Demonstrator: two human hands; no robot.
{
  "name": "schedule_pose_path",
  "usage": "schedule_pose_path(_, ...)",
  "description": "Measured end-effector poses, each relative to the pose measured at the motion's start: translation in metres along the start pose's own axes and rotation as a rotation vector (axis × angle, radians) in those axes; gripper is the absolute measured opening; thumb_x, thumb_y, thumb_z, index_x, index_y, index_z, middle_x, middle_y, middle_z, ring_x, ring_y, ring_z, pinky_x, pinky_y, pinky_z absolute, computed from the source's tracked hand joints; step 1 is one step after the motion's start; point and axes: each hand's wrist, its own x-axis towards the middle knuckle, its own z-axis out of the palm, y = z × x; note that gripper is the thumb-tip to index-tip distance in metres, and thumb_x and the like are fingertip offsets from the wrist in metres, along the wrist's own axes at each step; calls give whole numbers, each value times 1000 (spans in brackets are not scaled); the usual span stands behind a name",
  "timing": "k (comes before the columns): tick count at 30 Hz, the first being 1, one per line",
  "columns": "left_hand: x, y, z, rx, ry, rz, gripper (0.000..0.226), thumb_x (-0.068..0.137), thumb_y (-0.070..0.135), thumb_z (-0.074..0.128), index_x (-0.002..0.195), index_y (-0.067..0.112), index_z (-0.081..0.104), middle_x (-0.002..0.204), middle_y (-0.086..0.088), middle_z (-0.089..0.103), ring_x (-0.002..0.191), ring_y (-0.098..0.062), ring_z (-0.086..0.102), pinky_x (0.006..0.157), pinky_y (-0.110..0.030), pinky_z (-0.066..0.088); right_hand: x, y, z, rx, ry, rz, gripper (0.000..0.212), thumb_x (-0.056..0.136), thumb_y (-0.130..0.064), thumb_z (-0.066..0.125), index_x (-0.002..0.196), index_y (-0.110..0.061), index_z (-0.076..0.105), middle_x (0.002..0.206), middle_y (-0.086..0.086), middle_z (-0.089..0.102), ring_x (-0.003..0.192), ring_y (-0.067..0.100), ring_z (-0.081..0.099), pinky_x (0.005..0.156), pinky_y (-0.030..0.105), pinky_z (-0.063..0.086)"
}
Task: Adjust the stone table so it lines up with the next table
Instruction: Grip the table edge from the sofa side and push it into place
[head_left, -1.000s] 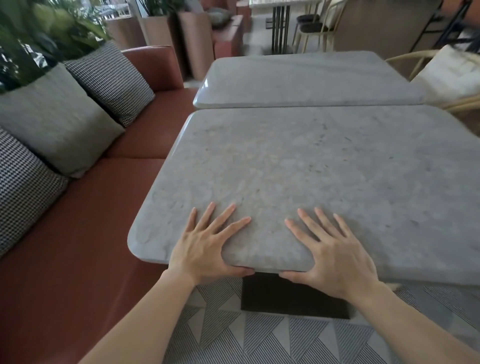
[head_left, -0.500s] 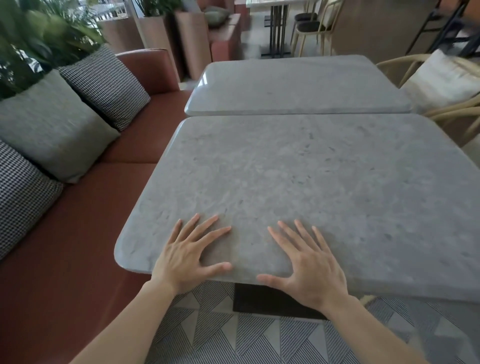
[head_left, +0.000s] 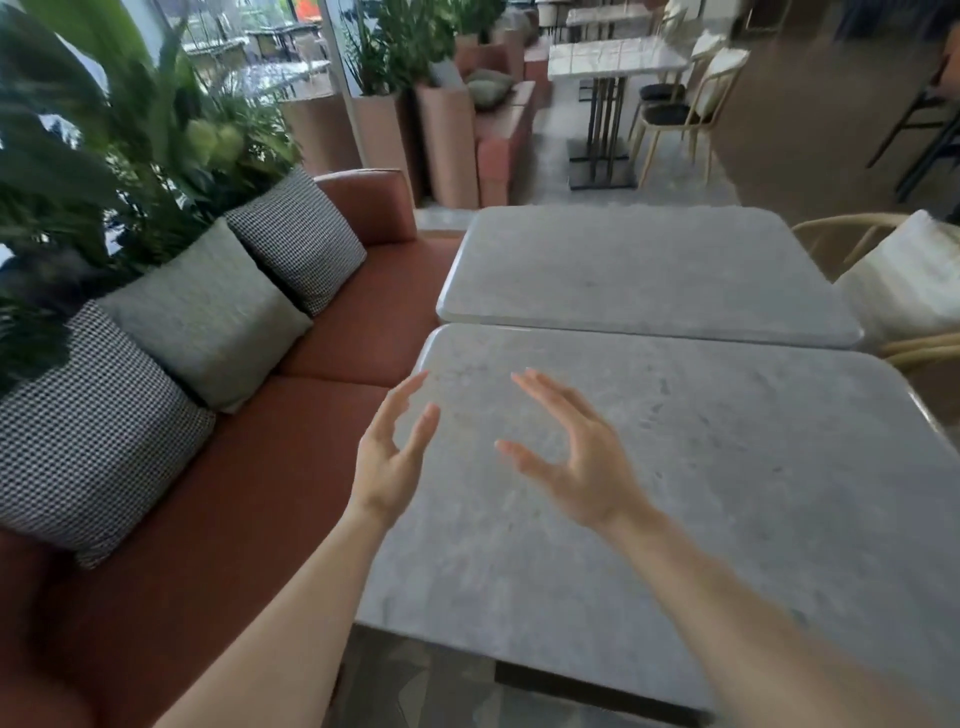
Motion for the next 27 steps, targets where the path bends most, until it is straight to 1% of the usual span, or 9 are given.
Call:
schedule_pose_path(3, 33, -8, -21, -31, 35, -20, 60, 86, 71, 59, 143, 50, 59, 145, 22, 62, 142, -21, 59, 123, -51, 46, 44, -17, 19, -45, -65, -3, 84, 82, -75, 62, 156, -37, 52, 158, -19, 47, 157, 11, 44, 130, 26, 31)
schedule_pose_path(7, 77, -27, -32, -59, 58, -56, 65, 85, 71, 59, 145, 47, 58, 151, 8, 62, 139, -26, 62, 120, -55, 48, 100, -17, 43, -85, -75, -29, 78, 88, -63, 69, 156, -28, 56, 160, -13, 51, 151, 3, 43, 128, 23, 31)
schedule_pose_path(9, 94, -37, -29, -68, 59, -84, 66, 85, 72, 59, 146, 47, 58, 152, 6, 62, 139, -27, 62, 120, -54, 49, 122, -10, 53, -110, -69, -30, 70, 93, -52, 76, 155, -26, 57, 164, -5, 53, 152, 9, 47, 123, 19, 30)
schedule_pose_path(13, 133, -64, -16, -78, 20, -163, 67, 83, 74, 60, 146, 53, 55, 153, 7, 61, 140, -24, 62, 119, -52, 50, 169, 20, 81, -95, -89, -14, 62, 96, -30, 83, 152, -18, 60, 159, 3, 58, 152, 22, 53, 127, 28, 34)
schedule_pose_path(16, 172, -87, -6, -82, 47, -216, 68, 82, 75, 61, 146, 53, 55, 152, 5, 61, 140, -24, 62, 119, -50, 50, 214, 47, 100, -57, -119, -4, 62, 97, -30, 82, 154, -19, 58, 159, 1, 58, 152, 19, 52, 128, 30, 35)
schedule_pose_path(20, 222, -134, 4, -55, 57, -286, 62, 83, 77, 61, 143, 62, 52, 155, 5, 59, 145, -23, 59, 122, -50, 48, 269, 89, 133, -58, -180, 7, 64, 97, -46, 69, 154, -18, 58, 159, 6, 58, 153, 23, 52, 129, 43, 39)
schedule_pose_path(22, 237, -160, 11, -49, 33, -334, 61, 85, 76, 61, 144, 62, 51, 157, 4, 58, 148, -22, 55, 124, -51, 45, 287, 111, 153, -111, -247, -1, 58, 100, -40, 70, 152, -16, 59, 159, 8, 58, 153, 27, 52, 128, 48, 40)
schedule_pose_path(25, 255, -202, 22, -19, -44, -372, 54, 99, 59, 63, 151, 55, 49, 158, 10, 57, 149, -10, 51, 127, -46, 42, 310, 140, 188, -218, -337, -27, 45, 107, -26, 68, 150, -14, 63, 160, 9, 58, 153, 30, 51, 129, 48, 39)
schedule_pose_path(27, 270, -232, 30, 26, -99, -371, 47, 109, 43, 59, 154, 49, 48, 156, 17, 58, 143, 1, 52, 125, -33, 43, 329, 157, 213, -291, -391, -46, 40, 111, -24, 61, 149, -13, 63, 161, 8, 57, 156, 30, 48, 133, 41, 30)
